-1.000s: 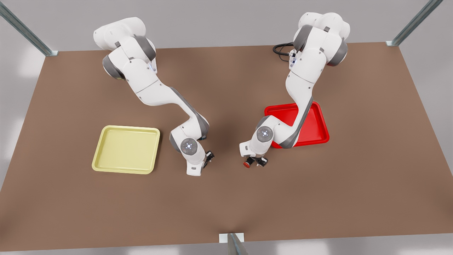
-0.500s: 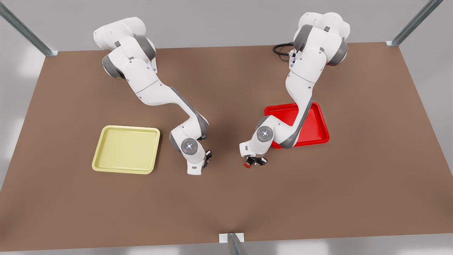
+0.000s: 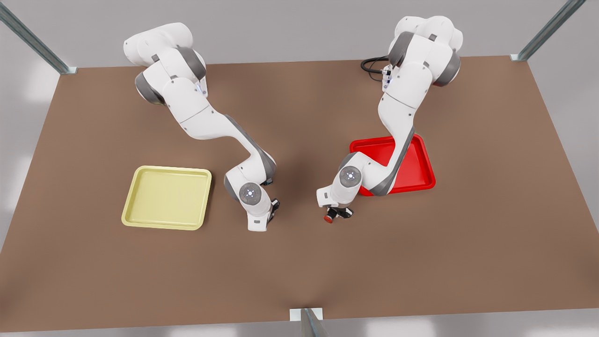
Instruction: Place the switches on the corresponding trays according to their colors
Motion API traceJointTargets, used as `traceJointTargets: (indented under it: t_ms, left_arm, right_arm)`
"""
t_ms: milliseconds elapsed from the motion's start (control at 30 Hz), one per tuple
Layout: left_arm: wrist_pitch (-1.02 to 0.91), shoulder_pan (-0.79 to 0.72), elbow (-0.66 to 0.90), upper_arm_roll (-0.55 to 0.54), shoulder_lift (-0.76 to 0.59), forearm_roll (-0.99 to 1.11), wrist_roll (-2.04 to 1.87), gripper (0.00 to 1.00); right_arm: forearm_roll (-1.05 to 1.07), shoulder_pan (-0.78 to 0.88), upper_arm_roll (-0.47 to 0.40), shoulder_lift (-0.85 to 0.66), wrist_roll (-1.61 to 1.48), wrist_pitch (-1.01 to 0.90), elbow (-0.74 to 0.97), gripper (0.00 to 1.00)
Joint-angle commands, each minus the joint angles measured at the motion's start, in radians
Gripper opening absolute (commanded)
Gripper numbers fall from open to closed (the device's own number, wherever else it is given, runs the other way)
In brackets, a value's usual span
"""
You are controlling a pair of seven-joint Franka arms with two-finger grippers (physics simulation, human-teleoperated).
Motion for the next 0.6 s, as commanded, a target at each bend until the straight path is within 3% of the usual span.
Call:
traceJointTargets:
  t_ms: [0,100,333,567]
  left_arm:
    - [-0.002,-0.001,0.0,0.0,-0.003,-0.003,0.002,0.54]
    - [-0.088,0.005,-0.02,0.018,-0.092,-0.003,0.019,0.54]
    - [-0.083,0.013,-0.299,0.098,-0.338,-0.008,0.086,0.54]
    - [0.067,0.012,-0.796,0.233,-0.658,-0.008,0.216,0.54]
  right_arm:
    - [0.0,0.0,0.0,0.0,-0.001,-0.001,0.0,0.52]
    - [0.0,0.0,0.0,0.0,-0.001,-0.001,0.002,0.51]
    - [0.0,-0.015,-0.002,-0.044,-0.036,-0.039,-0.018,0.51]
    - [-0.002,-0.23,-0.002,-0.419,-0.188,0.002,-0.483,0.51]
